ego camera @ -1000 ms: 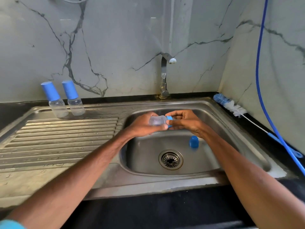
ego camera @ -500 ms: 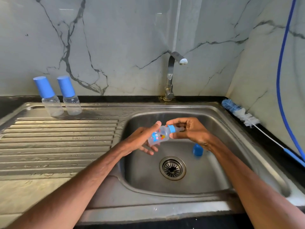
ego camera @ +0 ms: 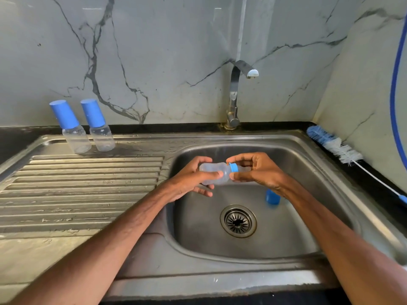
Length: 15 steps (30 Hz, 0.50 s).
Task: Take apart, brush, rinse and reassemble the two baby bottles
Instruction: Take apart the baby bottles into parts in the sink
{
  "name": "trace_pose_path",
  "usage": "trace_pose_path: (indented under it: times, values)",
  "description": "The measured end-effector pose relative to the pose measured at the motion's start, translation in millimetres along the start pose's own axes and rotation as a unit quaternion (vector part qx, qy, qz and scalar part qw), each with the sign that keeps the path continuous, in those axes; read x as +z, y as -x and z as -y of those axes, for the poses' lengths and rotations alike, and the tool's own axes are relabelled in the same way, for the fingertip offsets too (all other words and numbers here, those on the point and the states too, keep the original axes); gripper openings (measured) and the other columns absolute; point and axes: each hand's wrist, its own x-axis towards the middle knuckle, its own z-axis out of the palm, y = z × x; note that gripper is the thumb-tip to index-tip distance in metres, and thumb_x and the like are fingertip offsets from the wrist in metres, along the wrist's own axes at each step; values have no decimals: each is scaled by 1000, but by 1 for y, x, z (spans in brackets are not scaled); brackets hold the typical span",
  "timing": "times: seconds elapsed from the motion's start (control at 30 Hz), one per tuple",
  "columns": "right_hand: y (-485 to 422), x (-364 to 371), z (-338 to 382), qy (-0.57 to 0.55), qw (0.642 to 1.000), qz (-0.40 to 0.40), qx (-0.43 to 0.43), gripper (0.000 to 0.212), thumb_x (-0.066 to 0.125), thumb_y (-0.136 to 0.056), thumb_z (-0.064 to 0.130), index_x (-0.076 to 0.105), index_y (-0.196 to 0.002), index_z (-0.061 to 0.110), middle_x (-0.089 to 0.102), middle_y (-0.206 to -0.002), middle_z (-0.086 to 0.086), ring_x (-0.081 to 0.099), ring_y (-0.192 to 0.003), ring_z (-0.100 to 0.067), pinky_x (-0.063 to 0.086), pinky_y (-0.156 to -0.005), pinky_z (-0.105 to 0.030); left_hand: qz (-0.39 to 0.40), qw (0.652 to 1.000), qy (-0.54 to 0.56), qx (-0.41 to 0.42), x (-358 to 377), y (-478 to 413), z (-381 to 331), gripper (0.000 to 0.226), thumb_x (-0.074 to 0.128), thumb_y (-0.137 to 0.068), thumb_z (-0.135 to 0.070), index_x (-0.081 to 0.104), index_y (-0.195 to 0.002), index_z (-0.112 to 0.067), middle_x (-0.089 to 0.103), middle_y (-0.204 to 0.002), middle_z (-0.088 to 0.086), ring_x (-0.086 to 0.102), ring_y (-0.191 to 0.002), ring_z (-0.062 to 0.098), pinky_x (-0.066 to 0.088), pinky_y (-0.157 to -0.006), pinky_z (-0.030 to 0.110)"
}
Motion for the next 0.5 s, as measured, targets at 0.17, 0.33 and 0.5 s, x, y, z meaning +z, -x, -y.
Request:
trace_pose_path:
  times: [0.17, 0.33, 0.5]
  values:
    - [-2, -9, -5, -5, 1000, -18, 9, 48, 90, -75, 4, 76, -118, 19, 79, -112, 3, 75, -106, -16, 62, -89, -33, -152, 978, -139, 42, -7, 3, -5, 51, 58, -92, -68, 77, -100, -22, 76, -76, 9, 60, -49, 20, 47, -45, 27]
    - [-4, -2, -9, 197, 980, -12, 10, 47, 94, -72, 15, 77, -115, 26, 75, -114, 13, 69, -109, -5, 54, -100, -28, -182, 894, -406, 55, 2, 2, -3, 41, 77, -80, -52, 69, -104, -21, 75, -94, 2, 71, -70, 20, 56, -63, 31]
    - [-7, 9, -11, 263, 964, 35, 7, 45, 94, -72, 20, 78, -112, 31, 74, -113, 14, 65, -108, -1, 45, -86, -14, -131, 794, -594, 1, 9, -19, 0, 59, 81, -73, -43, 61, -125, -24, 63, -126, 8, 62, -116, 35, 52, -90, 41]
